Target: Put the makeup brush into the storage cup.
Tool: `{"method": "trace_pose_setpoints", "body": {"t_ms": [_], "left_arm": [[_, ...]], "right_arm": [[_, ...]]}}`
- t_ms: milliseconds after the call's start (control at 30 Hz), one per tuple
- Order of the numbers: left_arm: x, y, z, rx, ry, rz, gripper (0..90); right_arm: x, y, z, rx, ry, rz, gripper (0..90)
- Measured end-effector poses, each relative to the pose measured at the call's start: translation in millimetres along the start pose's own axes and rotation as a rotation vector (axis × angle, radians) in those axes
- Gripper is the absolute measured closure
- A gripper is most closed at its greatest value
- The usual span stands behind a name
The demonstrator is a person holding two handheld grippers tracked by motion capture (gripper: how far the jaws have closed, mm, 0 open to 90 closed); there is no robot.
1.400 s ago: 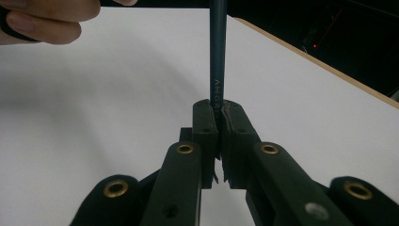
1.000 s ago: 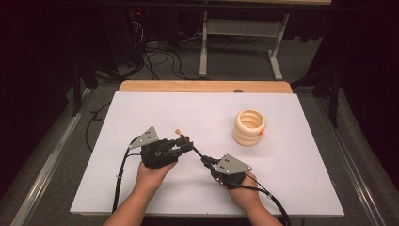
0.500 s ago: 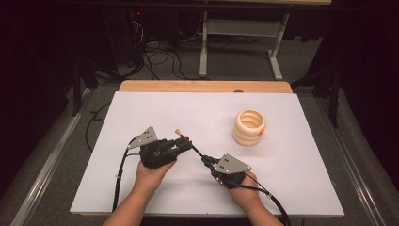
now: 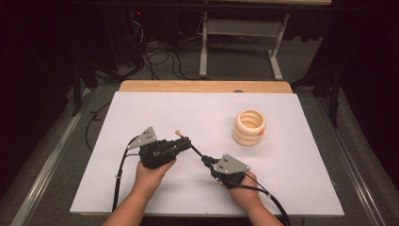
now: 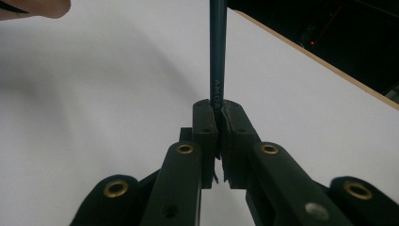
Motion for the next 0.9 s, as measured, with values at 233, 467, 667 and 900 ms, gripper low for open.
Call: {"method": "trace_pose_setpoints", "body": {"t_ms": [233,467,667,900], "left_arm": [[-0.2,0.1,0.1,0.000,-0.001,-0.003,79.2],[-0.7,1.8,0.6,-0.006,0.005,-0.014,80.8],[-0.6,2.1,0.6,-0.012,0.003,-0.018,81.2],[-1.3,2.8,0.5,-0.016,0.007,-0.033,82.3]], "right_arm": [[-0.4,0.3,-0.3,0.004,-0.002,-0.005,87.5],[-0.2,0.6,-0.3,0.012,-0.007,-0.012,87.3],[-0.7,0.1,-0.5,0.008,-0.008,-0.012,87.2],[-1.3,0.3,-1.0,0.014,-0.009,-0.013,86.8]]}}
Point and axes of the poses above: each handheld gripper's, and its own axes: x roughly backward along the jaws, z roughly out of its top, y roughly to its right, the point moved 1 cm from there along -x, roughly forward along the jaws, and after that the axes turned 7 degrees about -y, right-handed, at the moved point
